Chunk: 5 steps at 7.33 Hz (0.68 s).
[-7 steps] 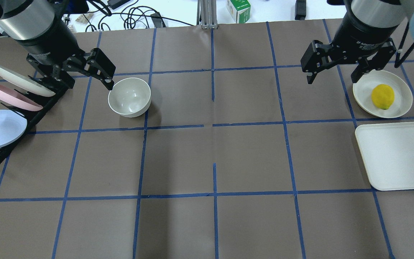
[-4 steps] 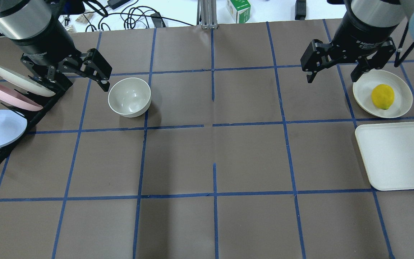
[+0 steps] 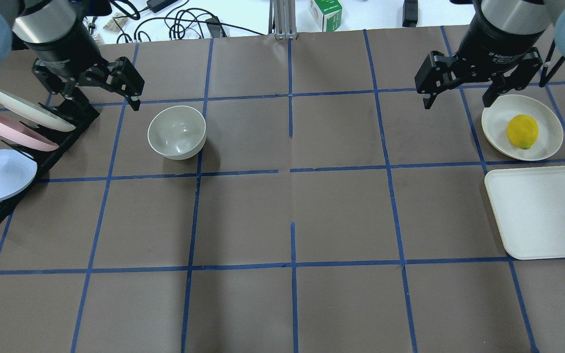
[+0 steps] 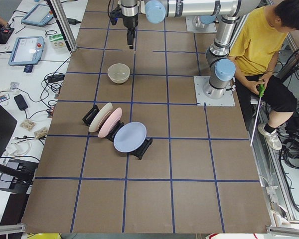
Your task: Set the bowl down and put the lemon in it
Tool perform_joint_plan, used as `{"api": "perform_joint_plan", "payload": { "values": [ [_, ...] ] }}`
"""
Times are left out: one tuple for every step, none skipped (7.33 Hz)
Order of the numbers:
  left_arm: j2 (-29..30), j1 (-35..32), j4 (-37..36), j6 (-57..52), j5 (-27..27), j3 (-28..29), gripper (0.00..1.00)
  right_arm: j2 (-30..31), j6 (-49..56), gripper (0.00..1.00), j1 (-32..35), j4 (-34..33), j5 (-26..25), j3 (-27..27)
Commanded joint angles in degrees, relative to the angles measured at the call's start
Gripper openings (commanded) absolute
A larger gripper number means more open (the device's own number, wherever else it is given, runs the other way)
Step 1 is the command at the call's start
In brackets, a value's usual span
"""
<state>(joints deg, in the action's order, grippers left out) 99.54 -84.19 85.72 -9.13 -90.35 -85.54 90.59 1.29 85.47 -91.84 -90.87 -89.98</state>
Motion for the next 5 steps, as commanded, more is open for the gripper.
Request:
{"api": "perform_joint_plan", "payload": {
  "values": [
    [10.71,1.74,-9.04,-0.45,3.24,0.38,1.0,-3.56,1.86,1.0,-6.42,-1.76,-0.18,-1.59],
    [13.45,4.1,-9.69,-2.71,4.56,0.03,1.0,-4.62,4.66,1.0,-9.85,-2.11,-0.27,-1.86],
    [15.83,6.3,-10.13,-6.13,4.49,-0.32,1.0,-6.37,5.12,1.0,-12.23,-3.42,-2.27,-1.95],
    [16.81,6.58,-11.96,-6.6,4.75,-0.59,1.0,-9.0,6.87,1.0,-15.13,-8.22,-8.64,-1.95],
    [17.87,6.5,-13.29,-6.52,5.36,-2.42,1.0,-12.51,17.15,1.0,-16.72,-10.0,-9.4,-1.95]
  ]
}}
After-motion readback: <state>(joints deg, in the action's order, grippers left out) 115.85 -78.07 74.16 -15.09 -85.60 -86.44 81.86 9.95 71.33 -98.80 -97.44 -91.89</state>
